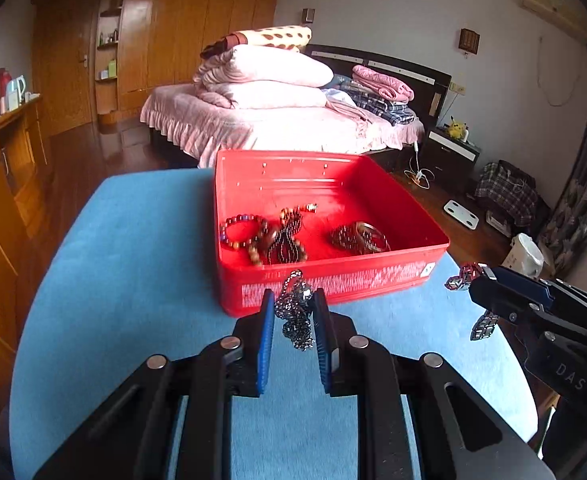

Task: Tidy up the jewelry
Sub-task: 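Carry the silver chain into the tin with the left tool while the right tool lowers the watch in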

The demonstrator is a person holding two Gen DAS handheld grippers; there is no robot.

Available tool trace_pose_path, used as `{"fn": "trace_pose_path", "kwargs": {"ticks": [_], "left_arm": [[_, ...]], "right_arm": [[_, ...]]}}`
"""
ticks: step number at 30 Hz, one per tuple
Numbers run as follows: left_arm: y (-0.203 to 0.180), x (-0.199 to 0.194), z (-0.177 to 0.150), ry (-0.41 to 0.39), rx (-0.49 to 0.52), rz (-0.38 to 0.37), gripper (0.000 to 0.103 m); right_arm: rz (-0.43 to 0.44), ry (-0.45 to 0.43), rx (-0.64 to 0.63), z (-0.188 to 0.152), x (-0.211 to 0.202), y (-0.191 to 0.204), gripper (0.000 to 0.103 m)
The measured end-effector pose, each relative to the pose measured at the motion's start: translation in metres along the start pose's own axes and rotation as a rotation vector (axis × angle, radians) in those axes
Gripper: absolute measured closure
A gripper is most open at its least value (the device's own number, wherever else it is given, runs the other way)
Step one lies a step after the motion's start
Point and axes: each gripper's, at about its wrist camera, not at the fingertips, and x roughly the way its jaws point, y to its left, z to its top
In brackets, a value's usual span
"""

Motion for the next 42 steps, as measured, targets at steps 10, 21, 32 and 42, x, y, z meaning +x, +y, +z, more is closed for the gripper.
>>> {"fn": "trace_pose_path", "kwargs": {"ticks": [10,21,32,42], "left_arm": [[0.006,0.034,0.049,-0.003,-0.008,0.041,0.084],[0.014,0.103,0.085,0.070,-0.022,0.082,0.084],[0.020,0.139,0.094,0.109,-0.044,0.089,0.069],[0.025,0.123,0.093,0.058,-0.047,0.111,0.050]], "right_arm": [[0.004,-0.028,-0.011,0.053,0.029,-0.005,0.073],[0.009,0.045,0.005,0.084,0.097,-0.018,0.072],[-0.028,0.088,0.042,0.083,0.140,-0.031,0.061],[-0.074,0.010,0.027,0.083,0.118,-0.037,0.052]]}}
